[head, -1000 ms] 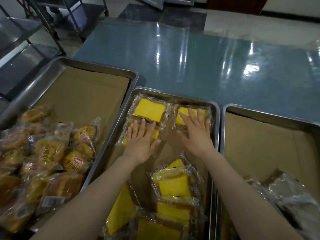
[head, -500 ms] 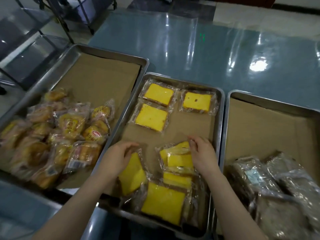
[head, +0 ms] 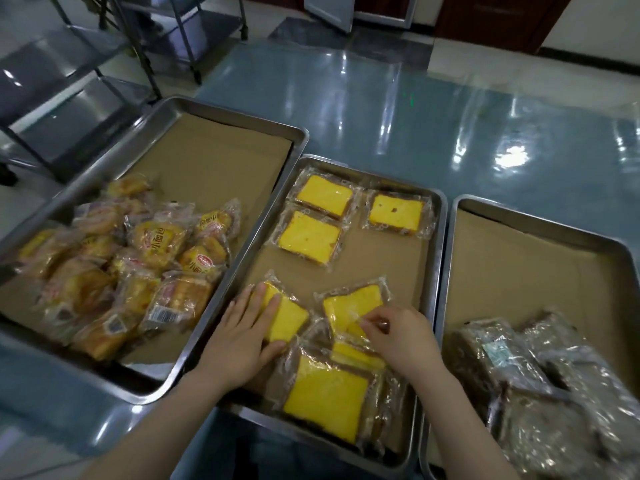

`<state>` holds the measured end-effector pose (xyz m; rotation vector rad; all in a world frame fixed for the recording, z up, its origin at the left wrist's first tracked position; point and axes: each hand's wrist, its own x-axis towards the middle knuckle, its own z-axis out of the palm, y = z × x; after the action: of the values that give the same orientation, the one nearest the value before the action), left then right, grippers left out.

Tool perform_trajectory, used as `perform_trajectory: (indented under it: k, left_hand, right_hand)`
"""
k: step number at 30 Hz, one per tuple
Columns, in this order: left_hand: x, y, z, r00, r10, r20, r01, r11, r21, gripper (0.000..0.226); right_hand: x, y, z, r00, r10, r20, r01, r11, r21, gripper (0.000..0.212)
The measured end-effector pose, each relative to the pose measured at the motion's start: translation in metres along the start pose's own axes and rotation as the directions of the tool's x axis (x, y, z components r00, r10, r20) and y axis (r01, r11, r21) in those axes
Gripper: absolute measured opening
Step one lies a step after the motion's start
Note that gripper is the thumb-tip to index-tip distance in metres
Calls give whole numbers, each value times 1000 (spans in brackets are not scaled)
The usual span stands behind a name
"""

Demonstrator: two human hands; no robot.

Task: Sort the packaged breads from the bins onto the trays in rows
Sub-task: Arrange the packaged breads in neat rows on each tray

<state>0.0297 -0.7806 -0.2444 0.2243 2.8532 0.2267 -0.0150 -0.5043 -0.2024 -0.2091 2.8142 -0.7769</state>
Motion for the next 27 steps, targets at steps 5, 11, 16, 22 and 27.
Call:
perform_trajectory:
  k: [5, 11, 16, 22, 27]
  left_hand:
    - [25, 17, 4, 986, -148, -71, 147, 989, -26, 76]
    - [38, 23, 7, 973, -215, -88, 214, 977, -22, 76]
    - [39, 19, 10, 976, -207, -61, 204, 978, -47, 77]
    - [40, 18, 9, 977, -212, -33, 210, 976, -62, 78]
    - [42, 24, 5, 975, -223, -16, 222, 973, -67, 79]
  right_hand:
    - [5, -11, -9, 998, -67, -22, 61, 974, -218, 28]
    - [23, -22, 5, 971, -60, 231, 107, 974, -199, 40]
    - [37, -9, 9, 980, 130, 150, -68, 931, -358, 67]
    - [66, -2, 15, 999, 22, 30, -8, 918, -396, 71]
    - [89, 6, 23, 999, 2, 55, 23, 895, -446, 73]
